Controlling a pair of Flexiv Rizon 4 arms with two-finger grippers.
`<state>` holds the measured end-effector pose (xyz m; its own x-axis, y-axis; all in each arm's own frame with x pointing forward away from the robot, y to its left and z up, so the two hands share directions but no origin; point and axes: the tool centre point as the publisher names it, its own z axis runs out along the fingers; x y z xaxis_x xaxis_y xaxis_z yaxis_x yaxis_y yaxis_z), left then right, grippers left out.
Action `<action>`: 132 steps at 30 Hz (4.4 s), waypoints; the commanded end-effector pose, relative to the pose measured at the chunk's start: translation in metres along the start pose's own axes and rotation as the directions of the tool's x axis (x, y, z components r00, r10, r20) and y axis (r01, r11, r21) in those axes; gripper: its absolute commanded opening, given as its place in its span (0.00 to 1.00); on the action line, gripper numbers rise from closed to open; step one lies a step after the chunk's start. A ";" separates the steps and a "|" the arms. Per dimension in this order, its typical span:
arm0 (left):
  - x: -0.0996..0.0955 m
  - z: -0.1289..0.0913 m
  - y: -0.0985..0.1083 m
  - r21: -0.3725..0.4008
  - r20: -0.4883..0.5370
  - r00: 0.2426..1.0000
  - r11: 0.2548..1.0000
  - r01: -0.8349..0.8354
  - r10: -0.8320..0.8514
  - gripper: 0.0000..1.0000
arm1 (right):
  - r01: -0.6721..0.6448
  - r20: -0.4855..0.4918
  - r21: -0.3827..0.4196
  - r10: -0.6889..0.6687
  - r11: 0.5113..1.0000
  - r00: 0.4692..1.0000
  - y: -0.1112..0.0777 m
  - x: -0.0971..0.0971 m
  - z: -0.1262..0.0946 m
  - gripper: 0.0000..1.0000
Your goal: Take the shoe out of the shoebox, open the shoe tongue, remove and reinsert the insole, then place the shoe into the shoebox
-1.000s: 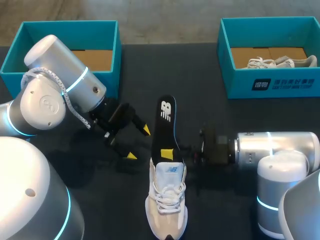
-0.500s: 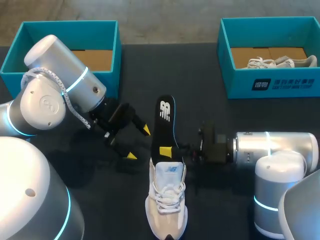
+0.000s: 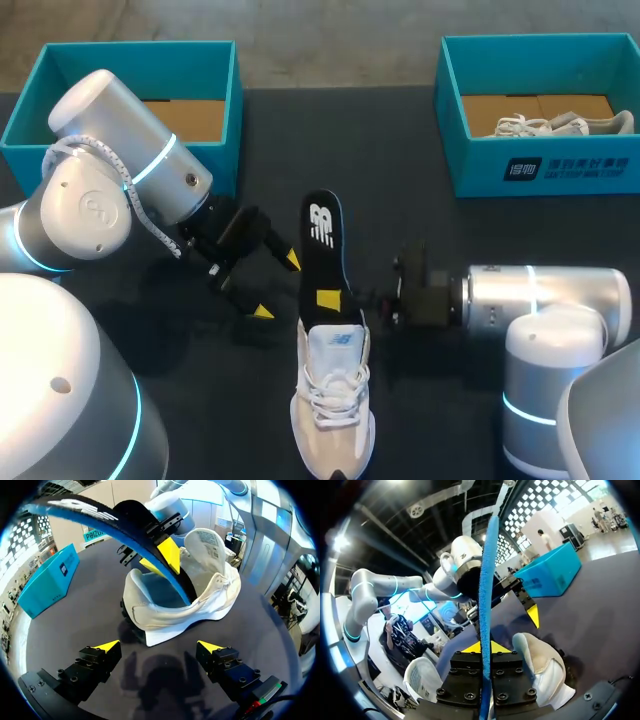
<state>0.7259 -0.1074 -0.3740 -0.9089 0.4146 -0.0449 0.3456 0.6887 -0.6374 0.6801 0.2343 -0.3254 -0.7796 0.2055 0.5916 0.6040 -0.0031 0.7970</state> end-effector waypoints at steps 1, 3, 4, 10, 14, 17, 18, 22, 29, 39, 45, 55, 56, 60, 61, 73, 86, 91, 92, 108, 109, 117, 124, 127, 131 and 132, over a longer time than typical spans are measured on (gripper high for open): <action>0.000 0.001 0.000 -0.004 0.000 1.000 1.000 0.000 0.000 1.00 | -0.029 -0.011 0.023 0.029 0.999 1.000 -0.004 -0.005 -0.002 0.00; 0.000 0.001 0.000 -0.004 0.000 1.000 1.000 0.000 0.000 1.00 | -0.051 -0.007 0.031 0.051 0.998 0.999 -0.007 -0.007 -0.003 0.00; 0.000 0.001 0.000 -0.004 0.000 1.000 1.000 0.000 0.000 1.00 | -0.054 -0.007 0.030 0.055 0.998 0.998 -0.008 -0.007 -0.004 0.00; 0.000 0.001 0.000 -0.004 0.000 1.000 1.000 0.000 0.000 1.00 | -0.090 0.000 0.042 0.090 0.995 0.996 -0.018 -0.008 -0.007 0.00; 0.000 0.001 0.000 -0.004 0.000 1.000 1.000 0.000 0.000 1.00 | -0.109 0.005 0.054 0.109 0.993 0.994 -0.023 -0.005 -0.009 0.00; 0.000 0.001 0.000 -0.004 0.000 1.000 1.000 0.000 0.000 1.00 | -0.120 0.001 0.075 0.120 0.990 0.993 -0.027 -0.001 -0.009 0.00; 0.000 0.001 0.000 -0.004 0.000 1.000 1.000 0.000 0.000 1.00 | -0.122 0.000 0.079 0.123 0.989 0.992 -0.029 0.000 -0.009 0.00; 0.000 0.001 0.000 -0.004 0.000 1.000 1.000 0.000 0.000 1.00 | -0.143 -0.012 0.114 0.145 0.983 0.989 -0.036 0.001 -0.006 0.00; 0.000 0.001 0.000 -0.004 0.000 1.000 1.000 0.000 0.000 1.00 | -0.158 -0.017 0.146 0.162 0.977 0.987 -0.043 0.002 -0.003 0.00; 0.000 0.001 0.000 -0.004 0.000 1.000 1.000 0.000 0.000 1.00 | -0.127 -0.012 0.103 0.129 0.986 0.992 -0.036 0.001 -0.003 0.32; 0.000 0.001 0.000 -0.004 0.000 1.000 1.000 0.000 0.000 1.00 | -0.090 -0.011 0.078 0.091 0.993 0.996 -0.027 0.003 -0.003 0.45; 0.000 0.001 0.000 -0.004 0.000 1.000 1.000 0.000 0.000 1.00 | -0.038 -0.010 0.059 0.039 0.998 0.999 -0.017 0.006 0.000 0.38; 0.000 0.001 0.000 -0.004 0.000 1.000 1.000 0.000 0.000 1.00 | -0.033 -0.009 0.058 0.033 0.998 0.999 -0.016 0.007 0.001 0.38; 0.000 0.001 0.000 -0.004 0.000 1.000 1.000 0.000 0.000 1.00 | -0.008 0.008 0.053 0.008 0.999 1.000 -0.009 0.010 0.002 0.36; 0.000 0.001 0.000 -0.004 0.000 1.000 1.000 0.000 0.000 1.00 | -0.004 0.013 0.050 0.003 0.999 1.000 -0.008 0.010 0.002 0.36; 0.000 0.001 0.000 -0.004 0.000 1.000 1.000 0.000 0.000 1.00 | -0.009 0.096 0.012 0.008 1.000 0.995 -0.008 0.005 -0.001 0.00; 0.000 0.001 0.000 -0.004 0.000 1.000 1.000 0.000 0.000 1.00 | -0.112 0.097 0.059 0.106 0.992 0.990 -0.033 0.005 -0.008 0.00; 0.000 0.001 0.000 -0.004 0.000 1.000 1.000 0.000 0.000 1.00 | -0.136 0.102 0.063 0.129 0.989 0.986 -0.041 0.007 -0.012 0.00; 0.000 0.001 0.000 -0.004 0.000 1.000 1.000 0.000 0.000 1.00 | -0.137 0.103 0.063 0.130 0.989 0.986 -0.041 0.008 -0.012 0.00; 0.000 0.001 0.000 -0.004 0.000 1.000 1.000 0.000 0.000 1.00 | -0.037 0.094 0.025 0.034 0.999 0.995 -0.021 0.014 -0.006 0.40; 0.000 0.001 0.000 -0.004 0.000 1.000 1.000 0.000 0.000 1.00 | -0.031 0.096 0.021 0.029 0.999 0.995 -0.020 0.014 -0.006 0.40; 0.000 0.001 0.000 -0.004 0.000 1.000 1.000 0.000 0.000 1.00 | 0.001 0.131 -0.019 0.002 1.000 0.991 -0.011 0.009 -0.008 0.20; 0.000 0.001 0.000 -0.004 0.000 1.000 1.000 0.000 0.000 1.00 | 0.006 0.149 -0.034 -0.001 0.999 0.989 -0.010 0.005 -0.010 0.00; 0.000 0.001 0.000 -0.004 0.000 1.000 1.000 0.000 0.000 1.00 | 0.002 0.144 -0.047 0.005 0.999 0.990 -0.011 0.004 -0.010 0.00; 0.000 0.001 0.000 -0.004 0.000 1.000 1.000 0.000 0.000 1.00 | 0.000 0.141 -0.048 0.006 0.999 0.990 -0.012 0.004 -0.010 0.00; 0.000 0.001 0.000 -0.004 0.000 1.000 1.000 0.000 0.000 1.00 | -0.021 0.116 -0.061 0.028 0.998 0.993 -0.018 0.001 -0.011 0.00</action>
<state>0.7259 -0.1074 -0.3740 -0.9089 0.4147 -0.0448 0.3457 0.6887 -0.6374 0.6696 0.2250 -0.3309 -0.7414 0.3399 0.5787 0.6007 -0.0484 0.7980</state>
